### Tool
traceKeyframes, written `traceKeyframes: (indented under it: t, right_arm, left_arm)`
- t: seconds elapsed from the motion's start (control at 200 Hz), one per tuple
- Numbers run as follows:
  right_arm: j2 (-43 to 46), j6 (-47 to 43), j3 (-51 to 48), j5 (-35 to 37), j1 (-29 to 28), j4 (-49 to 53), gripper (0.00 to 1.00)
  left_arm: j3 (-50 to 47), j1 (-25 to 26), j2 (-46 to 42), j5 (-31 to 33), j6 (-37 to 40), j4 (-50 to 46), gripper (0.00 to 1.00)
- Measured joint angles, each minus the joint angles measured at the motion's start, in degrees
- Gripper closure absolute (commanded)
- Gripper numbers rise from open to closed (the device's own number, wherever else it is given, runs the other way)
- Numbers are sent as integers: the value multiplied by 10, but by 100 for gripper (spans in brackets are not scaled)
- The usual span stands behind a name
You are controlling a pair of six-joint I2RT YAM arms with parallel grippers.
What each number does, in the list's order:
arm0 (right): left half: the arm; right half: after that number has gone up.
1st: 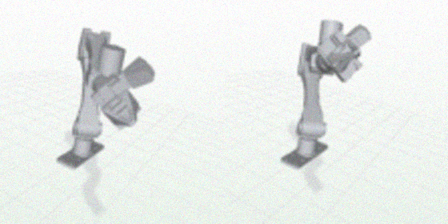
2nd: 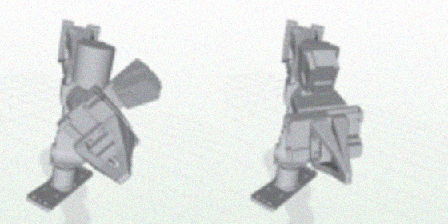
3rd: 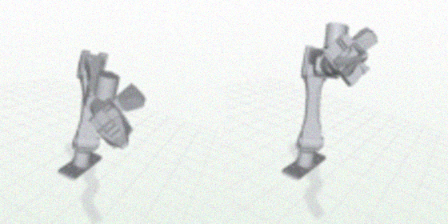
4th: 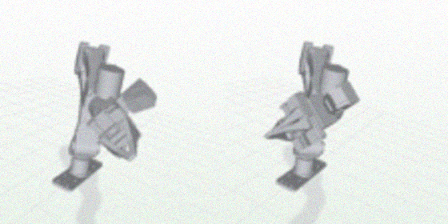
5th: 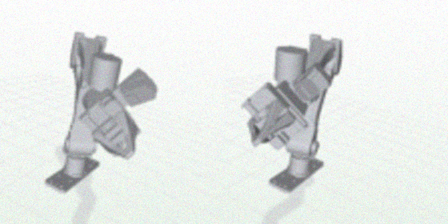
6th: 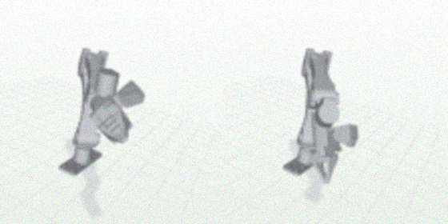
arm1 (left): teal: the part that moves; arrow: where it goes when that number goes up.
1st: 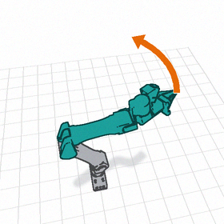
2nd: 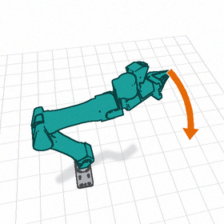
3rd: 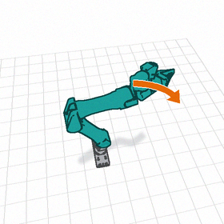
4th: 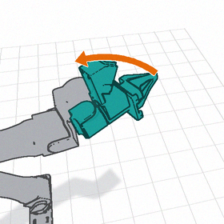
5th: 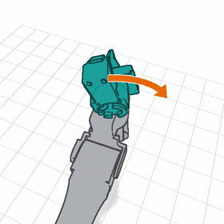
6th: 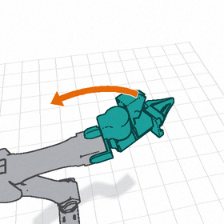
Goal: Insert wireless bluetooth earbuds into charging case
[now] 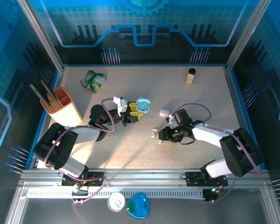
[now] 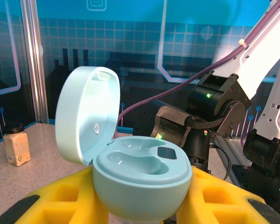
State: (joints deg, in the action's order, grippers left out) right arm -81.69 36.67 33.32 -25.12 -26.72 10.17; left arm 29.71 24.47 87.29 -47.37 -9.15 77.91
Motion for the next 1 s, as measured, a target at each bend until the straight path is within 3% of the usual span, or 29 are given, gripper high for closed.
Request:
traceKeyframes:
  t: [0.33, 0.695, 1.0]
  right_arm:
    - [-23, 0, -7, -7, 0, -20, 60]
    - [-35, -5, -11, -15, 0, -24, 76]
    - [-46, -4, -11, -24, 0, -35, 79]
  left_arm:
    - [-6, 0, 0, 0, 0, 0, 68]
    - [-6, 0, 0, -2, 0, 0, 67]
    - [-6, 0, 0, -4, 0, 0, 68]
